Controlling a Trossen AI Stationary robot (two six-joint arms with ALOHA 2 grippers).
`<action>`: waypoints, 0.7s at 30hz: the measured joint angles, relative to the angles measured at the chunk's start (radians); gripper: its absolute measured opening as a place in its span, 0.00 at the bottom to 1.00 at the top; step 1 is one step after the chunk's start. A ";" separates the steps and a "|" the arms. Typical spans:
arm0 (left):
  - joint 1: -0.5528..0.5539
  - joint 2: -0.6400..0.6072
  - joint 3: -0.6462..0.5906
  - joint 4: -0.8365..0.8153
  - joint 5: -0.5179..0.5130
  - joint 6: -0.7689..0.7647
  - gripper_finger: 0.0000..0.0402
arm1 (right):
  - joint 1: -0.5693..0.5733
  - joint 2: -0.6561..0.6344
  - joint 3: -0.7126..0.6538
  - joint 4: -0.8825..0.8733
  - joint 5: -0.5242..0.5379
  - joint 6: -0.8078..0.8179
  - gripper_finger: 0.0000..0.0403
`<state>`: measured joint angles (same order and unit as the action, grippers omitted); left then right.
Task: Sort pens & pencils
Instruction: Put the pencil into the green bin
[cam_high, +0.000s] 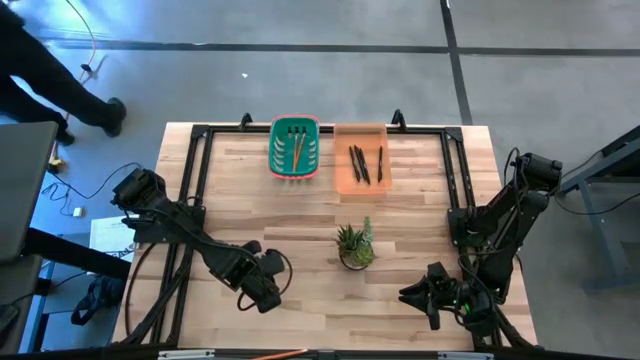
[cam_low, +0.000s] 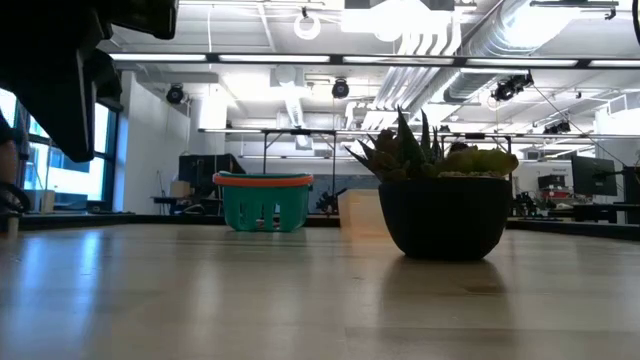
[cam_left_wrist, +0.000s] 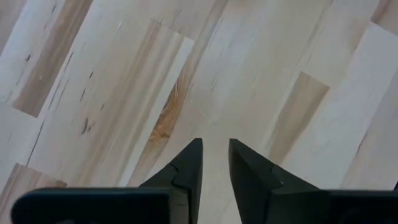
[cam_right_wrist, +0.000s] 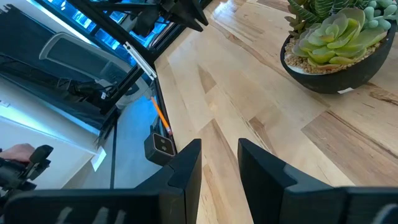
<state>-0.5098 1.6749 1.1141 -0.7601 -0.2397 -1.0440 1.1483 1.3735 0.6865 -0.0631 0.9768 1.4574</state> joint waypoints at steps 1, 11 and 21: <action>0.000 0.000 0.000 0.000 0.000 0.003 0.16 | 0.000 0.000 0.000 0.000 0.000 0.000 0.24; 0.000 0.000 0.000 -0.001 0.000 0.026 0.14 | 0.000 0.000 0.000 0.000 0.000 0.002 0.24; 0.000 0.000 0.000 -0.002 0.014 0.029 0.14 | 0.000 0.000 0.000 0.000 0.000 0.001 0.24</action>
<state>-0.5097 1.6751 1.1141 -0.7624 -0.2256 -1.0145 1.1484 1.3735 0.6865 -0.0631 0.9768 1.4582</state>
